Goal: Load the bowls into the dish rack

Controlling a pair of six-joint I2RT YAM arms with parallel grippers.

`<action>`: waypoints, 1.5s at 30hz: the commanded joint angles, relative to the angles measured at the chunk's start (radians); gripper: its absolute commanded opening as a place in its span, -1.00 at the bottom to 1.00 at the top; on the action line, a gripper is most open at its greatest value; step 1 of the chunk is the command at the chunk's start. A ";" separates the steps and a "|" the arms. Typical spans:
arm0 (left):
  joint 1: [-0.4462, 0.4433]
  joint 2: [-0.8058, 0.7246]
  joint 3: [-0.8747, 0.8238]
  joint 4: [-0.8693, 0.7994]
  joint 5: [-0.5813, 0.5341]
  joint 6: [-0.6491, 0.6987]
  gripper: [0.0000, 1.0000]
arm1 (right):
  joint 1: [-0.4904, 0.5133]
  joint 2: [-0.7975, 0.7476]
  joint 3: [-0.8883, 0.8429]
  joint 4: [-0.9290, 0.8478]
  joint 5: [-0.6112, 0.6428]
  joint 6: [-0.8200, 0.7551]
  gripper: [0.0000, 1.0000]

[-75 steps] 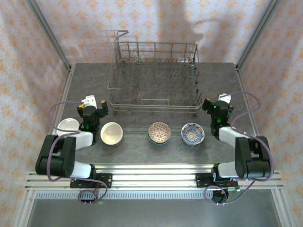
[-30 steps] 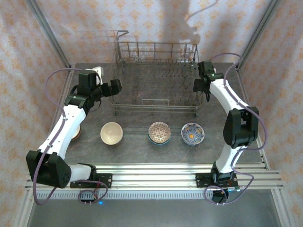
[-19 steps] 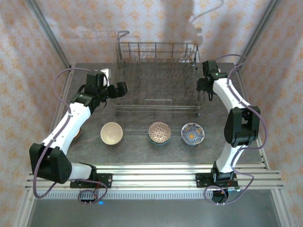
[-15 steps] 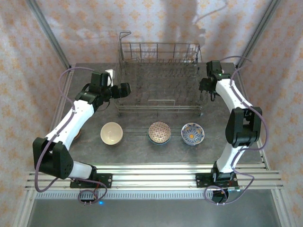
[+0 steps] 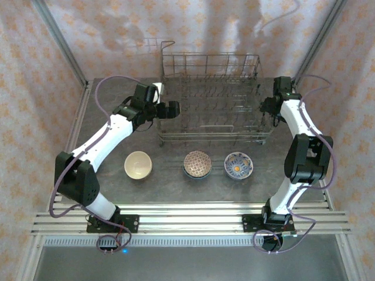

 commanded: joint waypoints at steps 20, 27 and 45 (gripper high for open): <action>-0.187 0.134 0.209 -0.047 -0.121 -0.071 0.99 | -0.218 -0.063 0.036 -0.060 -0.014 -0.012 0.86; -0.187 0.061 0.210 -0.087 -0.175 -0.093 0.99 | -0.198 -0.252 -0.033 -0.077 -0.085 -0.022 0.90; -0.429 -0.022 0.209 -0.340 -0.370 -0.283 0.72 | 0.055 -0.581 -0.313 -0.175 -0.163 -0.027 0.82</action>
